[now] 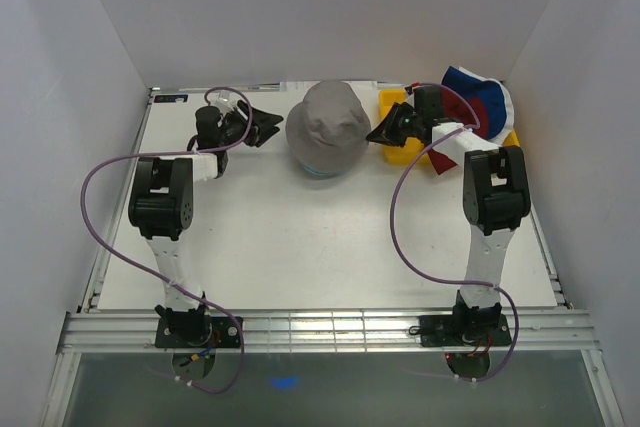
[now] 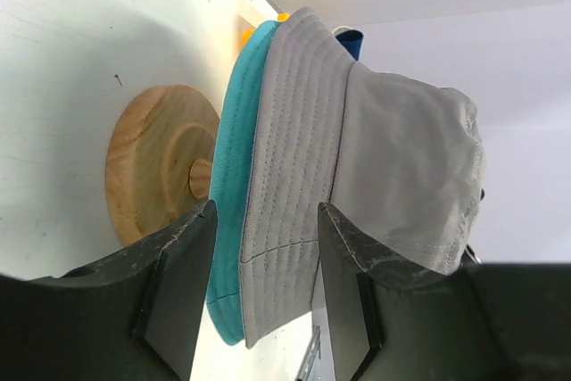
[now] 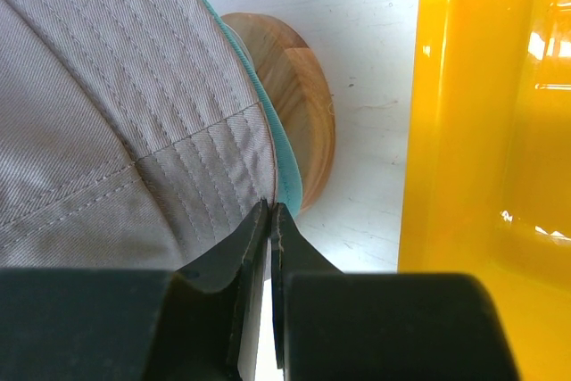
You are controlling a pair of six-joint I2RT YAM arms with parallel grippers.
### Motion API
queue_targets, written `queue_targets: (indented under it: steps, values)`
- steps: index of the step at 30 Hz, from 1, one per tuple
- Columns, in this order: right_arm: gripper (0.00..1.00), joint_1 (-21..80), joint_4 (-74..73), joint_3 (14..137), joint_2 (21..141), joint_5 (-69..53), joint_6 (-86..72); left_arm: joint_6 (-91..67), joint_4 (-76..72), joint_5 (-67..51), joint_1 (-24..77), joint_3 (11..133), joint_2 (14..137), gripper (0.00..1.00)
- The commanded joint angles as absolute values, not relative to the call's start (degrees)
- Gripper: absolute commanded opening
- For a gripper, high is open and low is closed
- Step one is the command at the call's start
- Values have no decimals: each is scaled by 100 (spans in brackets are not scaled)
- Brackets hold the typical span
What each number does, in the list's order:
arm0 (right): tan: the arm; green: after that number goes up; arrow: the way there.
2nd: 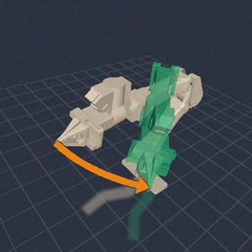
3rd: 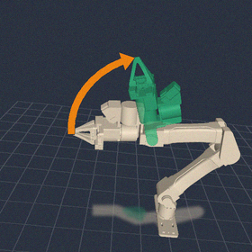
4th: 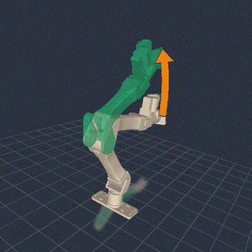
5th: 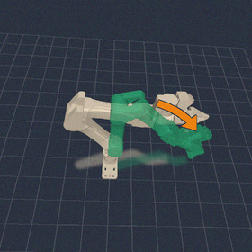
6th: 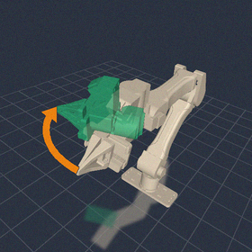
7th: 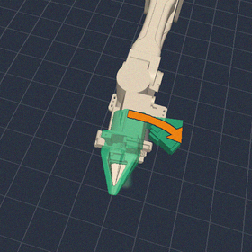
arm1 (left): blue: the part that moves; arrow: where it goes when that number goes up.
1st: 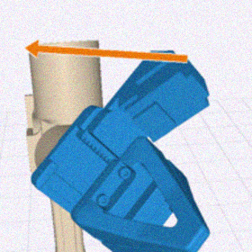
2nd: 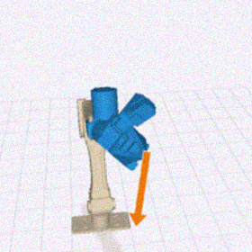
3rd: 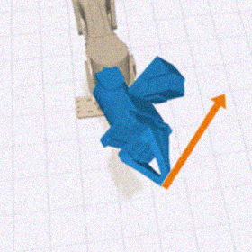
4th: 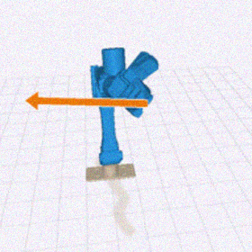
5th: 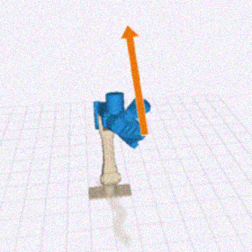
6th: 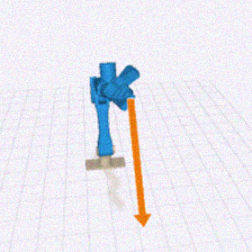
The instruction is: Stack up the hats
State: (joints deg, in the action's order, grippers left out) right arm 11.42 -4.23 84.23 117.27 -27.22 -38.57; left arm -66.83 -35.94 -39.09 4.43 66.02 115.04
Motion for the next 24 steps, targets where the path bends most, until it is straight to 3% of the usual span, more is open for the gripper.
queue_targets:
  steps: [1,12,24]
  values:
    - [8,1151,-466,8684,11760,-2725,-3771,-6768,-3823,-4025,518,6680,11531,59]
    - [8,1151,-492,8710,11786,-2725,-3762,-6864,-3990,-4025,659,6803,11689,59]
    - [8,1151,-475,8701,11795,-2725,-3762,-6987,-4113,-3964,729,6706,11812,49]
